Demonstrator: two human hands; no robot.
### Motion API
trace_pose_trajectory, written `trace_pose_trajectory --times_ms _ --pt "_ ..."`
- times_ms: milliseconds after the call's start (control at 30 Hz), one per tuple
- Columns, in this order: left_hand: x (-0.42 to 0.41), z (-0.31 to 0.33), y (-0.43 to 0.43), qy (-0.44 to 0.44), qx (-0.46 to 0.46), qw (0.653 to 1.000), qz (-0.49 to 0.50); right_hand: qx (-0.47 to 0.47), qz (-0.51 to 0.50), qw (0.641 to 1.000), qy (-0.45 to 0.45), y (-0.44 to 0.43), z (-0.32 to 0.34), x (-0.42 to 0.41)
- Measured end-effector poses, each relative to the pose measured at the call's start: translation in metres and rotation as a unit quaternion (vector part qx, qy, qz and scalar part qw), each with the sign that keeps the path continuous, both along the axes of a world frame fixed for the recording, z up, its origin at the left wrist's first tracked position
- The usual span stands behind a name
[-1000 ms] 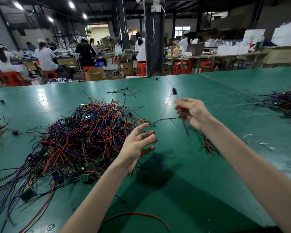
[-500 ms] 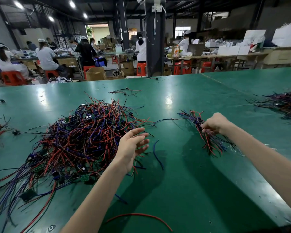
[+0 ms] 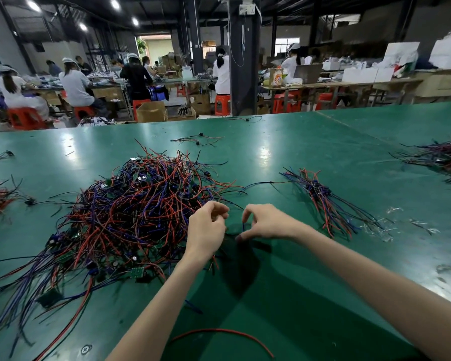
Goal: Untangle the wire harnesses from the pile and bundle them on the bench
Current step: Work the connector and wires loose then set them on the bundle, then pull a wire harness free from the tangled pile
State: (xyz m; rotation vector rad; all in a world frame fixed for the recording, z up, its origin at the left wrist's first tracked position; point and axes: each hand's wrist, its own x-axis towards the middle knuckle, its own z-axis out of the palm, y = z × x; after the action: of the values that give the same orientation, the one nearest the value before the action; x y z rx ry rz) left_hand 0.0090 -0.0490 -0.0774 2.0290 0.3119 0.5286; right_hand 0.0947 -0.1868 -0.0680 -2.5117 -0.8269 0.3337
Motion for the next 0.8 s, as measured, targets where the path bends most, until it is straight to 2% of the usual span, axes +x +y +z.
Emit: trace_pose_trajectory --times_ms 200,333,467,567,633,700,800 --pt "-0.001 0.002 0.002 0.012 0.001 1.000 0.014 0.053 -0.101 0.994 -0.003 0.007 -0.001 0.031" --pt "-0.002 0.000 0.002 0.031 0.071 0.997 0.020 0.059 -0.134 0.989 -0.023 0.006 0.000 0.044" --pt "-0.001 -0.005 0.000 0.073 0.136 0.988 0.023 0.227 -0.190 0.953 -0.070 0.021 0.009 0.044" --pt "-0.002 -0.007 0.000 0.107 0.188 0.976 0.028 0.258 -0.127 0.956 -0.064 0.048 0.019 0.034" --pt "-0.002 -0.007 0.002 0.110 0.172 0.979 0.022 0.244 -0.088 0.964 -0.066 0.067 0.024 0.028" --pt "-0.003 -0.006 0.002 0.114 0.148 0.982 0.017 0.219 -0.055 0.971 -0.076 0.087 0.029 0.024" --pt "-0.003 -0.002 0.001 0.116 0.148 0.982 0.026 0.134 0.010 0.988 -0.080 0.116 0.039 0.020"
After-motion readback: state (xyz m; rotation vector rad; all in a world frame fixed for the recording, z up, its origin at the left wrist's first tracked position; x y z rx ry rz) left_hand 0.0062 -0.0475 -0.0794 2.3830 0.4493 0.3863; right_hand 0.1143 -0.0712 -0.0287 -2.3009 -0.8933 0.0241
